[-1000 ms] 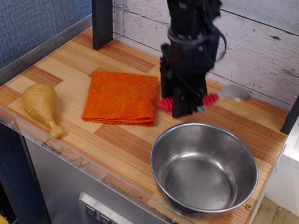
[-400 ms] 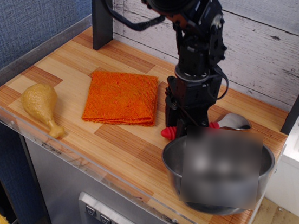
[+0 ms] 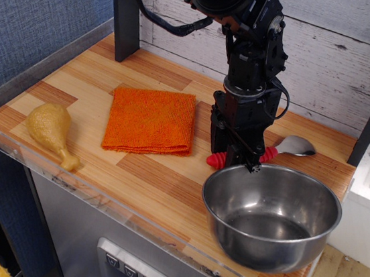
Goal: Move red spoon to above pot
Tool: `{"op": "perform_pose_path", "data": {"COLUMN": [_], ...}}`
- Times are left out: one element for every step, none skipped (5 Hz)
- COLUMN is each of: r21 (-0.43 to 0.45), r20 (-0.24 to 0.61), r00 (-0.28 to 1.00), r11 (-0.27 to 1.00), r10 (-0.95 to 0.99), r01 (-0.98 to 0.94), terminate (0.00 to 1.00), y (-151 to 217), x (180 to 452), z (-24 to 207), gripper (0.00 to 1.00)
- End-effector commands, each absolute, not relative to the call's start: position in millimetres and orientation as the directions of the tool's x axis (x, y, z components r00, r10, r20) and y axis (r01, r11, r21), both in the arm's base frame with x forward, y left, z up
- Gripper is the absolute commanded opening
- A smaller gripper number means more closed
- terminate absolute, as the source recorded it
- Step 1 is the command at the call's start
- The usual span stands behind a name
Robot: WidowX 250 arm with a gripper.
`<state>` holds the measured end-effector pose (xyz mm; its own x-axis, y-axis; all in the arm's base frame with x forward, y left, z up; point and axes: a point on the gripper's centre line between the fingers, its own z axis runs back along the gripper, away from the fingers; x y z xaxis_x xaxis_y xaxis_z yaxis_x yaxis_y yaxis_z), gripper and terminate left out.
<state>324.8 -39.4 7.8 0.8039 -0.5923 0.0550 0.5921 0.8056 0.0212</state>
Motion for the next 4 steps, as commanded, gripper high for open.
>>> {"op": "perform_pose_path", "data": {"r21": [0.047,0.052,0.064,0.091], "r20": [0.081,0.087,0.109,0.156], "r00": [0.814,0.814,0.817,0.819], "r11": [0.818,0.819,0.824,0.834], "r10": [-0.575,-0.574,-0.566,-0.552], "r01": [0.573,0.572,0.563,0.545], "terminate": [0.00,0.00,0.00,0.00], "y": [-33,-32,-28,-22], "x": [312,311,312,315], "z": [27,32,43,65], "gripper": [1.00,1.00,1.00,1.00]}}
